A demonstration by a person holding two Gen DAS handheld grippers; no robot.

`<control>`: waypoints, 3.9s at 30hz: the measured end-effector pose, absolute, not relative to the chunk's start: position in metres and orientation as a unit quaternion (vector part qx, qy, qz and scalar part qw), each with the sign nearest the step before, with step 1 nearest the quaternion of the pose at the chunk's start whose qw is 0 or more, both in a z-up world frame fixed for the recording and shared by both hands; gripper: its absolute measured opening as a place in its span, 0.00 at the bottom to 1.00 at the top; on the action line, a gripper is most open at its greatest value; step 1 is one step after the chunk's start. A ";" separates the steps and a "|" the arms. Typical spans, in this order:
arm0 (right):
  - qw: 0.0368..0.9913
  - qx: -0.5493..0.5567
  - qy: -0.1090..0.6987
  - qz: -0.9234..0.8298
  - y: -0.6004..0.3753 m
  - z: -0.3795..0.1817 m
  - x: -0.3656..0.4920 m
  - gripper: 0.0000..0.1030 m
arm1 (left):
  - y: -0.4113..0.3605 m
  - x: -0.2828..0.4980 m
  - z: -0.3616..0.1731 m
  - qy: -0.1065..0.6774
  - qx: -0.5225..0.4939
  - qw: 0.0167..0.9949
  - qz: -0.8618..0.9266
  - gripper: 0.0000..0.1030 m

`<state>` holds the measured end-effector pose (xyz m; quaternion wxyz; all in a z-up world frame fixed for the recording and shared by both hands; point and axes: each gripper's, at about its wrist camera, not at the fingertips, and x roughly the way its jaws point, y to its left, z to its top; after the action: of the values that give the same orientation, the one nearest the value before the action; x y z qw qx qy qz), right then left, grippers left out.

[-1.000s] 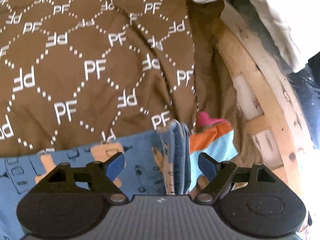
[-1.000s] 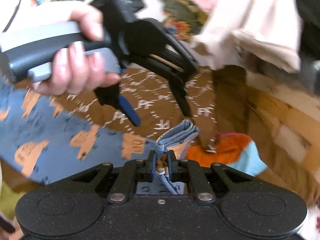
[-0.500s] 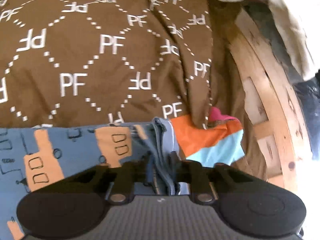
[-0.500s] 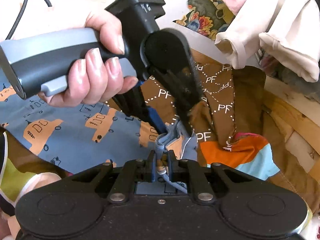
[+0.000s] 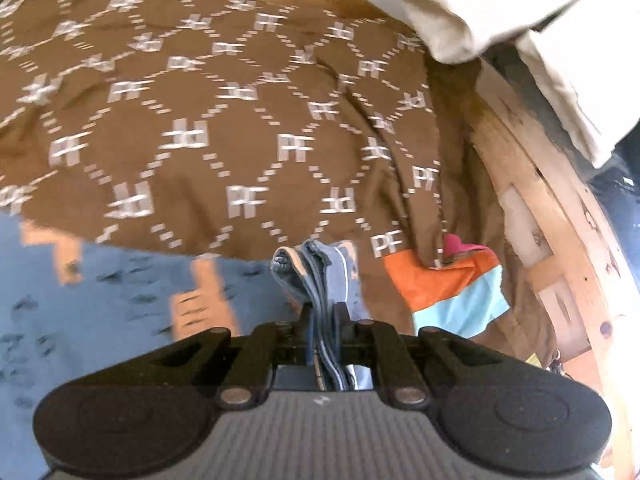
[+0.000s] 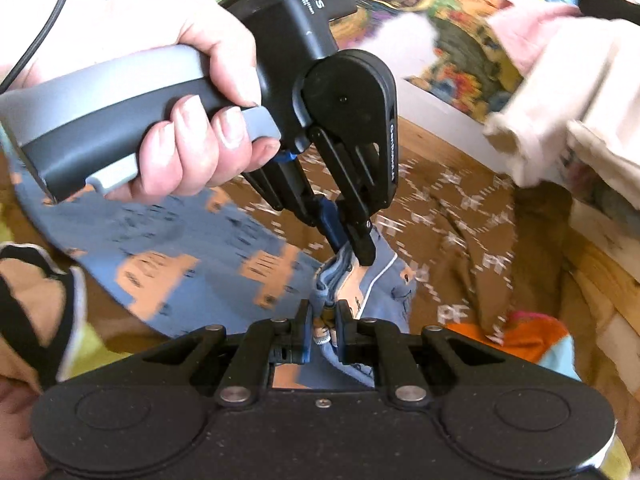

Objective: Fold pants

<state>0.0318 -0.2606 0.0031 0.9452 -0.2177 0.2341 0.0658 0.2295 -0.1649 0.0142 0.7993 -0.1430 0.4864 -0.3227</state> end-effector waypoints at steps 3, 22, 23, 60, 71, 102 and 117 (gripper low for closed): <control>0.942 -0.216 0.238 0.100 -0.248 0.005 0.028 0.11 | -0.140 0.227 0.009 0.497 -0.155 0.798 -0.303 0.10; 0.915 -0.234 0.293 0.148 -0.223 -0.017 0.039 0.20 | -0.103 0.213 -0.039 0.495 -0.141 0.817 -0.261 0.46; 0.915 -0.234 0.293 0.148 -0.223 -0.017 0.039 0.21 | -0.102 0.213 -0.039 0.496 -0.144 0.816 -0.260 0.46; 0.923 -0.188 0.286 0.175 -0.195 -0.002 0.053 0.13 | -0.081 0.215 -0.012 0.475 -0.118 0.834 -0.254 0.09; 0.908 -0.191 0.286 0.237 -0.144 -0.002 0.060 0.13 | -0.019 0.210 -0.012 0.461 -0.108 0.849 -0.236 0.09; 0.874 -0.219 0.311 0.301 -0.100 -0.015 0.076 0.23 | 0.033 0.205 -0.037 0.467 -0.105 0.855 -0.201 0.24; 0.931 -0.255 0.243 0.099 -0.233 -0.022 0.180 0.80 | -0.016 0.209 -0.040 0.414 0.025 0.908 -0.054 0.85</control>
<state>0.1796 -0.2328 -0.0222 0.9307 -0.2549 0.2429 0.0994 0.2094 -0.0163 -0.0401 0.9083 0.0254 0.4140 -0.0539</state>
